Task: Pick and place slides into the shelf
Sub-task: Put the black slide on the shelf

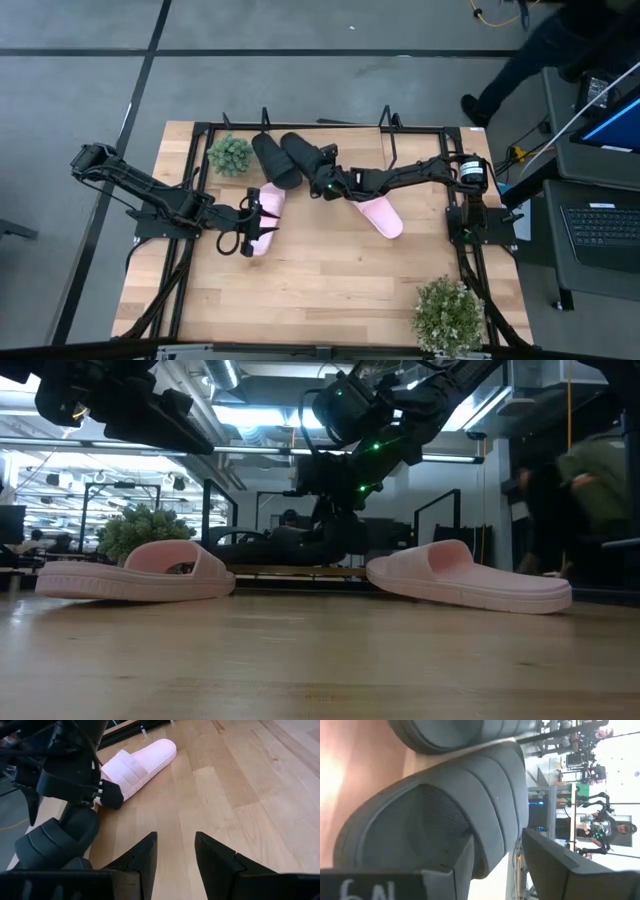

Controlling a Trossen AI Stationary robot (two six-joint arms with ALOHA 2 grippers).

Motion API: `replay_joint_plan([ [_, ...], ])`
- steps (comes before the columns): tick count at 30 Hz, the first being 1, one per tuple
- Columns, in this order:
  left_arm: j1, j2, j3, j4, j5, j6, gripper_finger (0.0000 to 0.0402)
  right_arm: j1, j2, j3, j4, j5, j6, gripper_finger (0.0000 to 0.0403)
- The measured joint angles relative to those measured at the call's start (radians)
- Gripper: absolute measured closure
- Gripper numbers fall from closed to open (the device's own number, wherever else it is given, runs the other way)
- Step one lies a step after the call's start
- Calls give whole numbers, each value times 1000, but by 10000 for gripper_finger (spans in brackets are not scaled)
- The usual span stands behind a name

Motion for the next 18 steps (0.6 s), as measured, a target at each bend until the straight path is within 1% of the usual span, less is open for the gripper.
replay_joint_plan([
  [6,0,0,0,-1,0,0,278,2,0,0,0,1,0,238],
  [10,0,0,0,-1,0,0,278,3,0,0,0,67,-8,238],
  [12,0,0,0,-1,0,0,278,2,0,0,-1,83,-7,238],
  [16,0,0,0,-1,0,0,278,10,0,0,-1,81,-2,238],
  [18,0,0,0,-1,0,0,278,13,0,0,-1,56,2,238],
])
